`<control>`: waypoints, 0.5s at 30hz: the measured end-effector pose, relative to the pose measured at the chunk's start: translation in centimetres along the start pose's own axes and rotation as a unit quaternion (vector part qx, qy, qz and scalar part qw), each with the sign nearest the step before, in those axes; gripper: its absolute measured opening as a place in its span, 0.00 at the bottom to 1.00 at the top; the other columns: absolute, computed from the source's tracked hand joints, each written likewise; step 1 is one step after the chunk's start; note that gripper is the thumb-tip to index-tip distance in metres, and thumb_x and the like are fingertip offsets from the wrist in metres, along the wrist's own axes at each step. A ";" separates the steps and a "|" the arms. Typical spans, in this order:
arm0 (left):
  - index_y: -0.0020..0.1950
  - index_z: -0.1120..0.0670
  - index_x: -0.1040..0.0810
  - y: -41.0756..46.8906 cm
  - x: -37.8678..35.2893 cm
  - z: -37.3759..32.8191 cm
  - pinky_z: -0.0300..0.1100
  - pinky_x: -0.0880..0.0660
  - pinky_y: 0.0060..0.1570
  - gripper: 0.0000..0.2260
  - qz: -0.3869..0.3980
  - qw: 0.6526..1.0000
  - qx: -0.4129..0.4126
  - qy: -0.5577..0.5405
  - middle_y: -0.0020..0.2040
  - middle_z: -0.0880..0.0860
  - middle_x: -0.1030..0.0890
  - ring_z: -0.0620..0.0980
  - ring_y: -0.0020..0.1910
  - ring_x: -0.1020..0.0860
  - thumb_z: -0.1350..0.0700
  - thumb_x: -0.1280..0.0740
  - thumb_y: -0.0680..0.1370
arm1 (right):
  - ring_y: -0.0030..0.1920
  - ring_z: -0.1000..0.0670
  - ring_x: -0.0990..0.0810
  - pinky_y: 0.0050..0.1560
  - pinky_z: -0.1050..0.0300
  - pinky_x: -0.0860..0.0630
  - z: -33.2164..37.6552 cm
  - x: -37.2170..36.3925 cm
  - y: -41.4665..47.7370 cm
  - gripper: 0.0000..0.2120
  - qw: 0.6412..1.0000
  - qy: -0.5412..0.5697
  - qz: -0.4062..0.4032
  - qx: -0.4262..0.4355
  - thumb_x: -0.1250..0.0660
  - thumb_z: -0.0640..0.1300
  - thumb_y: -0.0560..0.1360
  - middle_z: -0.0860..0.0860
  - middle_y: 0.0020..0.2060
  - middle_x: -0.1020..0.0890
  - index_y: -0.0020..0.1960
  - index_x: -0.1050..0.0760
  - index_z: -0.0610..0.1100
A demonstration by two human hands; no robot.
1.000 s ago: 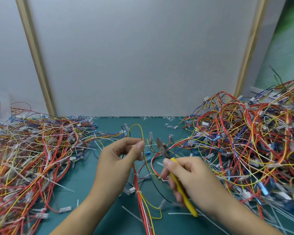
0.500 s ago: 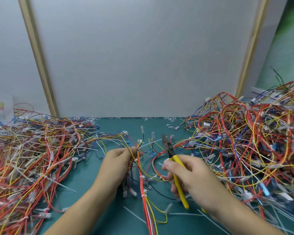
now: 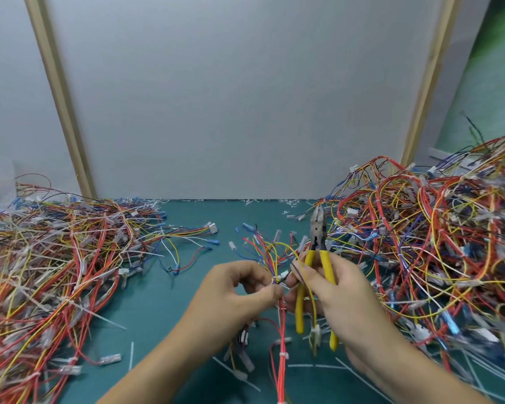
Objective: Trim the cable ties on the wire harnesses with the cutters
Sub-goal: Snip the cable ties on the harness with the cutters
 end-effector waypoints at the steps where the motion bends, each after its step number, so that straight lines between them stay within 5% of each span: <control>1: 0.33 0.56 0.22 0.6 -0.1 0.2 0.30 0.33 0.34 0.10 0.008 0.999 0.038 -0.022 0.30 0.46 0.27 0.42 0.31 0.30 0.51 0.30 0.70 | 0.33 0.48 0.18 0.38 0.51 0.16 0.0 0.0 0.0 0.05 1.000 0.000 0.006 0.002 0.34 0.39 0.80 0.47 0.33 0.17 0.46 0.22 0.38; 3: 0.32 0.62 0.26 0.8 -0.2 2.1 0.31 0.33 0.31 0.17 0.050 0.990 0.131 -0.023 0.29 0.49 0.26 0.43 0.30 0.30 0.52 0.35 0.77 | 0.34 0.48 0.17 0.38 0.52 0.16 0.3 -0.1 -0.2 0.05 1.000 0.001 0.025 0.015 0.34 0.39 0.80 0.46 0.35 0.15 0.47 0.22 0.38; 6: 0.28 0.56 0.23 0.7 -0.3 4.4 0.40 0.37 0.31 0.25 0.034 0.968 0.214 -0.122 0.23 0.49 0.23 0.48 0.29 0.31 0.59 0.47 0.83 | 0.36 0.49 0.16 0.38 0.59 0.19 0.6 -0.5 -0.6 0.04 0.998 -0.015 0.048 0.045 0.34 0.40 0.79 0.45 0.38 0.14 0.49 0.22 0.38; 11: 0.38 0.57 0.18 0.9 -0.2 3.1 0.44 0.34 0.36 0.15 -0.032 0.950 0.206 -0.232 0.41 0.59 0.17 0.46 0.27 0.28 0.46 0.35 0.73 | 0.36 0.49 0.16 0.38 0.60 0.20 1.1 -0.6 -0.6 0.03 0.994 -0.022 0.069 0.078 0.33 0.40 0.78 0.47 0.38 0.14 0.47 0.23 0.39; 15: 0.34 0.54 0.16 0.9 -0.5 2.2 0.37 0.31 0.32 0.09 0.022 0.962 0.171 -0.213 0.30 0.48 0.20 0.42 0.26 0.26 0.49 0.24 0.65 | 0.39 0.43 0.15 0.38 0.62 0.20 1.4 -0.8 -0.8 0.08 0.993 -0.021 0.077 0.088 0.31 0.46 0.72 0.43 0.38 0.15 0.45 0.22 0.40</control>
Point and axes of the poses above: each hand's wrist, its own y-axis towards the middle knuckle, its own x-axis out of the back of the hand, z = x × y, the point moved 5 cm from there along y, towards the middle knuckle
